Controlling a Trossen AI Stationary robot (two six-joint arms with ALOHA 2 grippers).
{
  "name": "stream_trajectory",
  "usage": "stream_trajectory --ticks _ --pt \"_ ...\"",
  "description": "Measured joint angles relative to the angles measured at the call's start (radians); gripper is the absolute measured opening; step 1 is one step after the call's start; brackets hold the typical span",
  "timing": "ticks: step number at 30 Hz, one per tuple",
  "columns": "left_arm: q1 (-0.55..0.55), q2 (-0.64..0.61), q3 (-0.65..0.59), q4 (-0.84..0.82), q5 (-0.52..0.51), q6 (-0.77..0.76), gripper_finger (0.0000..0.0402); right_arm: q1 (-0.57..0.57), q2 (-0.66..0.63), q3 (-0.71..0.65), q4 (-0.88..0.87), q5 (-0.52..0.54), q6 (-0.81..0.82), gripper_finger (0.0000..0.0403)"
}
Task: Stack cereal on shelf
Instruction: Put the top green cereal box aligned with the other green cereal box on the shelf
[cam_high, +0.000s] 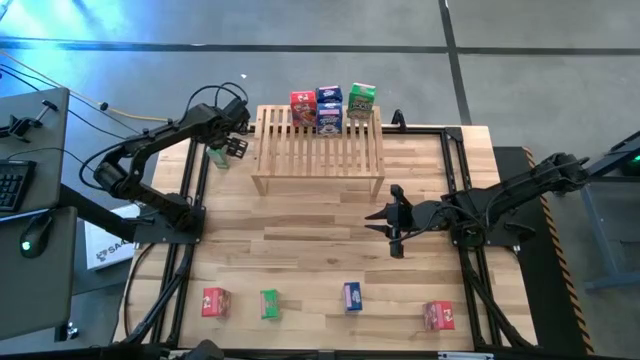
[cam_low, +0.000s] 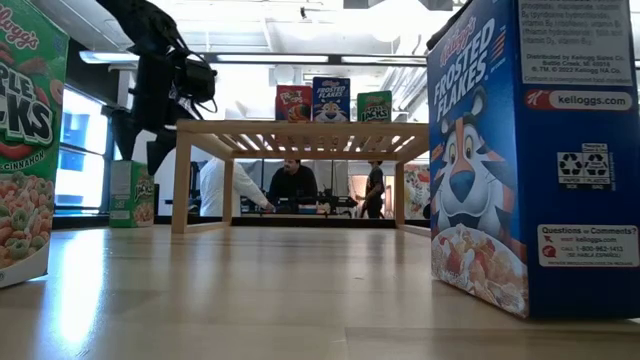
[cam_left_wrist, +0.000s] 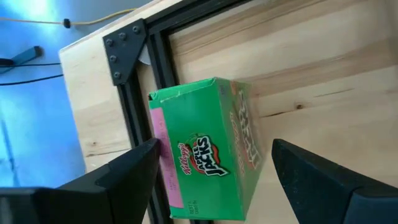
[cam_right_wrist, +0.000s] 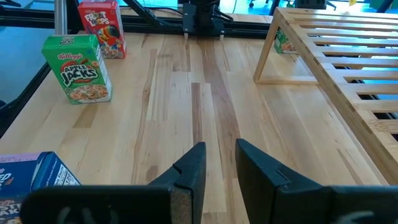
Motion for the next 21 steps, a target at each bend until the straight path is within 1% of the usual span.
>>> stream_trajectory --ticks 4,14,21 --pt "0.000 0.000 -0.014 0.011 -0.009 0.004 0.0300 0.000 0.000 0.000 0.000 -0.002 0.000 0.0076" --pt "-0.007 -0.001 -0.014 0.013 -0.007 0.006 0.0276 0.000 0.000 0.000 0.000 -0.011 0.000 0.0076" --pt "-0.008 -0.001 -0.014 0.011 -0.007 0.021 0.0277 0.000 0.000 0.000 -0.001 -0.026 0.005 0.0076"
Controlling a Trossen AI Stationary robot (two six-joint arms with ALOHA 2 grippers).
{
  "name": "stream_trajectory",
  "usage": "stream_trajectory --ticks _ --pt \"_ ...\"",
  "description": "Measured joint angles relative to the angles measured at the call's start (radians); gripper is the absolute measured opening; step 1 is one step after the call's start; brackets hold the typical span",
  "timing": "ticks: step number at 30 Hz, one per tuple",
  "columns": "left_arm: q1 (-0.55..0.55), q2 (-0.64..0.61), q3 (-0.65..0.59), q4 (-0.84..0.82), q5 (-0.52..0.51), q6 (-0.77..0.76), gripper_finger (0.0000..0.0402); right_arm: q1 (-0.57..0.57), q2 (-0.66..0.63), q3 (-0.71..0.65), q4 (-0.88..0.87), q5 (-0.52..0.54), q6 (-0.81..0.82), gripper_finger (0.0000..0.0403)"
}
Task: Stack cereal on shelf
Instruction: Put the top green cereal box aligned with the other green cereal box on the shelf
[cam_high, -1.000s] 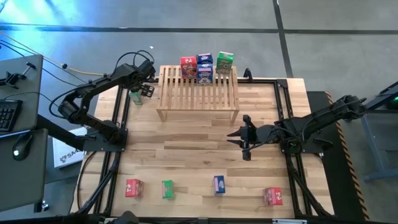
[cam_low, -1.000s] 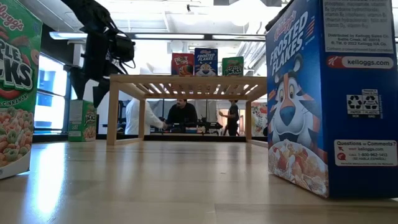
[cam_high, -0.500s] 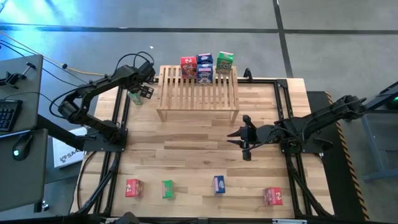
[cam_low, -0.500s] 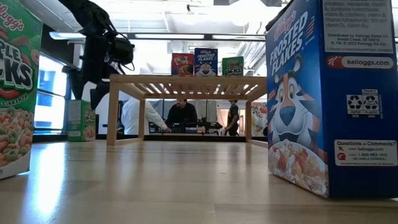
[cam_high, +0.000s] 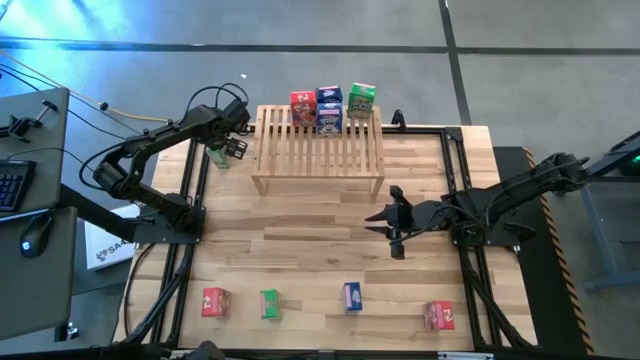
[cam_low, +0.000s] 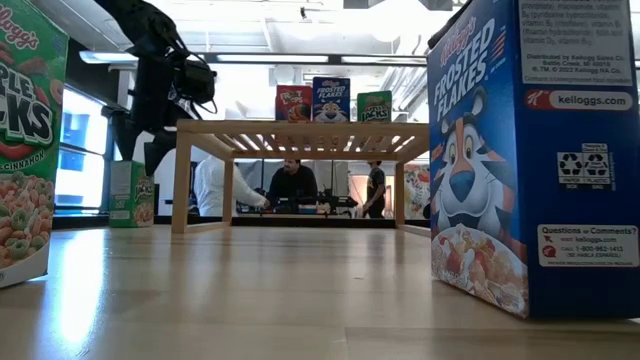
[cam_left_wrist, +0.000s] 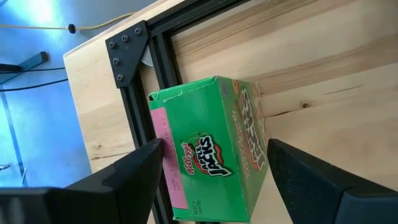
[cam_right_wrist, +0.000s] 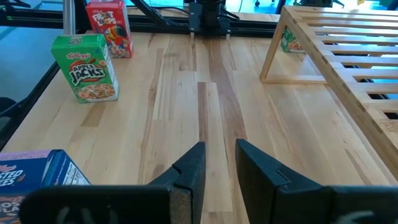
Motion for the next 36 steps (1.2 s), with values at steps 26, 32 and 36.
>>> stream_trajectory --ticks 26,32,36 --pt "-0.005 0.000 -0.001 -0.009 -0.003 -0.005 0.0278 0.000 0.000 0.000 0.000 -0.011 -0.013 0.0076" --pt "-0.005 0.000 -0.001 -0.010 0.007 0.021 0.0278 0.000 0.000 0.000 -0.001 -0.012 -0.016 0.0076" --pt "-0.005 0.000 -0.001 -0.010 0.008 0.047 0.0269 0.000 0.000 0.000 -0.005 -0.012 -0.015 0.0076"
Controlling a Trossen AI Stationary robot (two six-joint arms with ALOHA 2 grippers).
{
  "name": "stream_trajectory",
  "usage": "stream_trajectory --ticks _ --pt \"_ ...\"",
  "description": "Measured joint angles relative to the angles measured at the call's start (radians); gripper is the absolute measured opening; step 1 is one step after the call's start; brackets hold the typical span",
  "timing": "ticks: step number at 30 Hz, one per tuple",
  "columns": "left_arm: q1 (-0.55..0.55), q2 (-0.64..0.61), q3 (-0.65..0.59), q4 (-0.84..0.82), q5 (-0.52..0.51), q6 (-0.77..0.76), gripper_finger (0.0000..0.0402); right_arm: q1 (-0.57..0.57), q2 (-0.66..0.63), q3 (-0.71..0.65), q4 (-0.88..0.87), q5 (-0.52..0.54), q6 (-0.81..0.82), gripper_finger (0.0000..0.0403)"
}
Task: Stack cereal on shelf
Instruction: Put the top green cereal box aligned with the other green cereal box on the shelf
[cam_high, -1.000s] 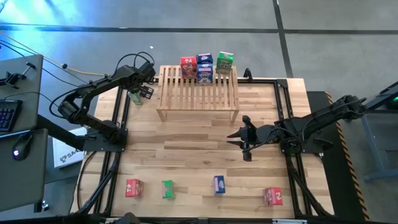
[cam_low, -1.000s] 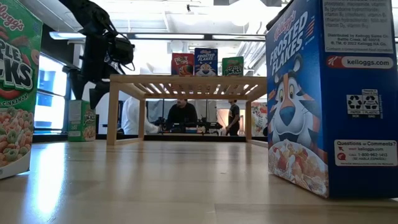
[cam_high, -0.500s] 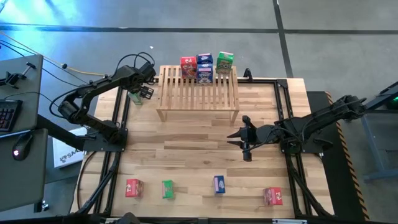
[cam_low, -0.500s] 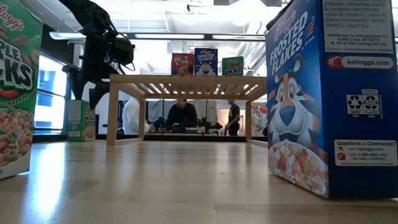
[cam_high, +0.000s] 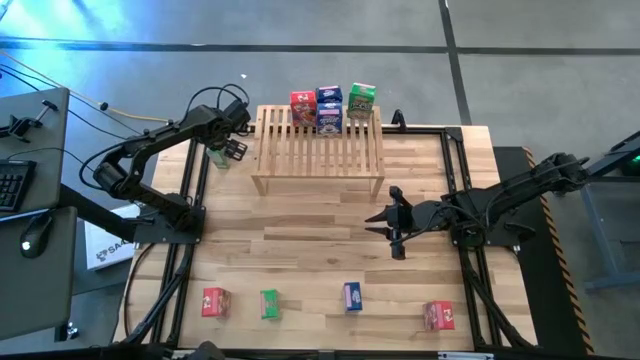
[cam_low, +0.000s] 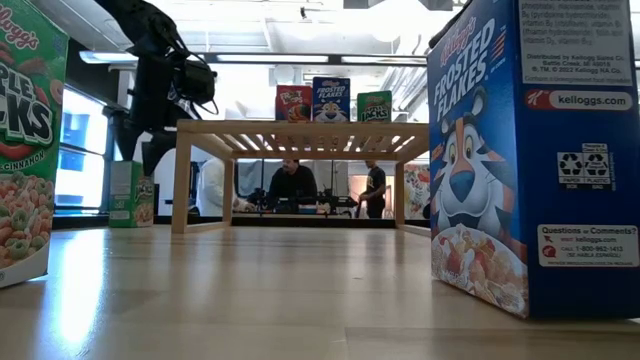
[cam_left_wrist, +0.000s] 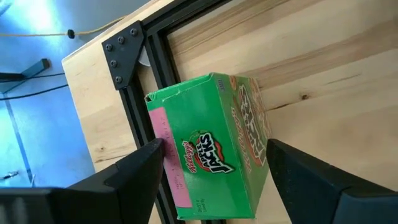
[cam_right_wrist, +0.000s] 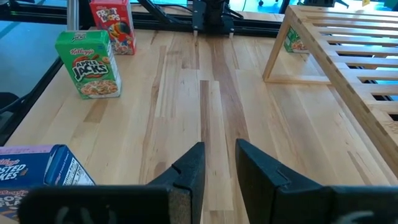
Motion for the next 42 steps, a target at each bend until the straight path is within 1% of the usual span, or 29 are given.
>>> stream_trajectory --ticks 7,12,17,20,25,31,35,42 --pt "0.000 0.000 0.001 -0.015 0.000 0.043 0.0216 0.000 0.000 0.000 0.000 0.000 0.008 0.0076" --pt "0.000 0.000 0.001 -0.030 0.023 0.068 0.0179 0.000 0.000 0.000 0.000 0.000 0.003 0.0076" --pt "0.000 0.000 0.001 -0.032 0.027 0.069 0.0157 0.000 0.000 0.000 0.000 0.000 0.007 0.0076" --pt "0.000 0.000 0.001 -0.031 0.024 0.050 0.0159 0.000 0.000 0.000 0.000 0.000 0.006 0.0076" --pt "-0.010 0.000 0.000 -0.033 0.003 0.026 0.0189 0.000 0.000 0.000 0.000 -0.001 0.003 0.0076" --pt "-0.027 0.001 0.036 -0.135 -0.027 -0.019 0.0218 0.000 0.000 0.000 -0.006 -0.005 0.003 0.0076" --pt "-0.027 0.001 0.038 -0.182 -0.017 -0.062 0.0220 0.000 0.000 0.000 -0.007 -0.009 0.003 0.0076" --pt "-0.026 0.001 0.034 -0.165 -0.026 -0.082 0.0219 0.000 0.000 0.000 -0.008 -0.015 0.003 0.0076"
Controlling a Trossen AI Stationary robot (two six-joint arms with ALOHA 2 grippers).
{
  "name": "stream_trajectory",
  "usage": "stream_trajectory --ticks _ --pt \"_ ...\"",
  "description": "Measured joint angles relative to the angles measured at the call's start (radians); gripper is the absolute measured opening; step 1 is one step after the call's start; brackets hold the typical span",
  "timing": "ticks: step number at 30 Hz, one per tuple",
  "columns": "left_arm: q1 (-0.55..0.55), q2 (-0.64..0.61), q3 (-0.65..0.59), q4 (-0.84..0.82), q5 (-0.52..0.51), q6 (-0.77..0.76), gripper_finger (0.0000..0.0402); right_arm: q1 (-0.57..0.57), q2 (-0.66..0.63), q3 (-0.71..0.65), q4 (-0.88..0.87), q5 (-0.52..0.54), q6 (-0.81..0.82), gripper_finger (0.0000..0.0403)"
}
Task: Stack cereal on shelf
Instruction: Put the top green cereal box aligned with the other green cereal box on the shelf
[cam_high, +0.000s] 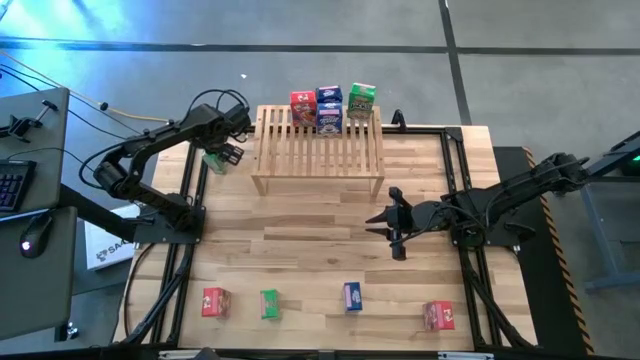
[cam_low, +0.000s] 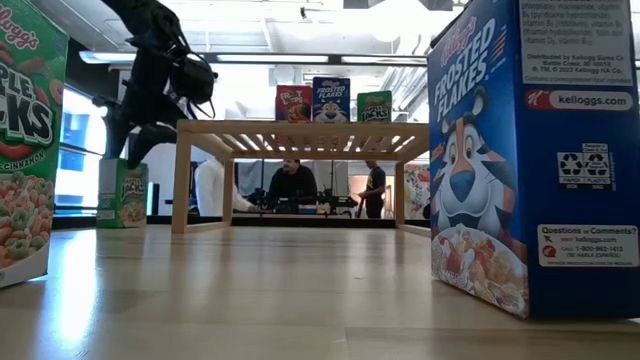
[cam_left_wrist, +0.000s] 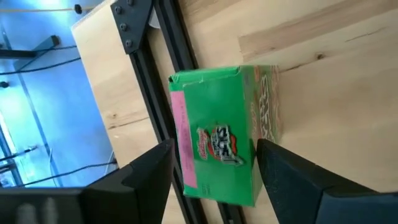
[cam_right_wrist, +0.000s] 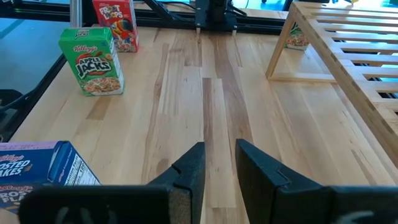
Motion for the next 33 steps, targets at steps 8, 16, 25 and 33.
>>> stream_trajectory --ticks 8,16,25,33 --pt "0.000 0.000 -0.019 0.015 -0.023 0.000 0.0219 0.000 0.000 0.000 -0.004 -0.003 0.000 0.0076" --pt "0.000 0.000 -0.019 0.025 -0.023 0.000 0.0219 0.000 0.000 0.000 -0.007 -0.003 0.000 0.0076" --pt "-0.012 0.000 -0.057 0.060 -0.081 0.001 0.0219 0.000 0.000 0.000 -0.010 -0.017 0.000 0.0076" --pt "-0.019 0.000 -0.069 0.066 -0.073 0.051 0.0227 0.000 0.000 0.000 -0.010 -0.022 -0.001 0.0076"
